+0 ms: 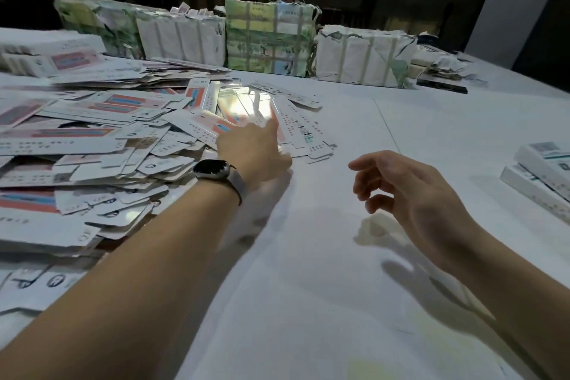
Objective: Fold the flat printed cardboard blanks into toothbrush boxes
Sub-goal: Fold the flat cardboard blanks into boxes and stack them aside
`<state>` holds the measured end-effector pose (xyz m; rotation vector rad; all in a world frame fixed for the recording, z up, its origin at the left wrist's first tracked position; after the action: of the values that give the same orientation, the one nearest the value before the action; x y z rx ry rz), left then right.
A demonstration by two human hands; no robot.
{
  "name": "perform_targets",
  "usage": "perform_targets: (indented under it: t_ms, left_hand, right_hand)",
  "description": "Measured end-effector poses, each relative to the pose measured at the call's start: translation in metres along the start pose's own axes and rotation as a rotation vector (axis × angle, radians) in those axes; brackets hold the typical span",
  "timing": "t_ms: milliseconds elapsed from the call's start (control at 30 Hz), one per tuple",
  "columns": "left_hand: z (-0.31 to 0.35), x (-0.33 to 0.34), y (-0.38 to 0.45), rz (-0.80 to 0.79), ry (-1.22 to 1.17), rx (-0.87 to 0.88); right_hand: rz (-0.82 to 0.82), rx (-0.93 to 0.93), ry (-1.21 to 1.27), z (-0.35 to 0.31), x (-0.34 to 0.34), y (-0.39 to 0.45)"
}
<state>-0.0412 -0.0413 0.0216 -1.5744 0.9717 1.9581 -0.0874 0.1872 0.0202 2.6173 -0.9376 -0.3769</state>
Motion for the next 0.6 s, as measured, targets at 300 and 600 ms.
perform_targets:
  t_ms: [300,600]
  left_hand:
    - [0.060,-0.072,-0.072,0.589,-0.387,0.538]
    - [0.098,-0.053,-0.111,0.162,-0.865,1.029]
  right_hand:
    - [0.403,0.117,0.068,-0.007,-0.029,0.007]
    - [0.508,0.244,0.163,-0.010,-0.049,0.004]
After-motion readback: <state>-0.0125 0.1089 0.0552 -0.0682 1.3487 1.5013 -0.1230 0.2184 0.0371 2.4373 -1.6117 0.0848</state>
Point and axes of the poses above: each hand's wrist, its own y-axis towards the middle knuckle, its own x-axis out of the palm, z = x × y, the point moved 4 cm from there along y, towards the middle knuckle, and after that the axes turned 7 degrees about -x, right-handed, at the moved point
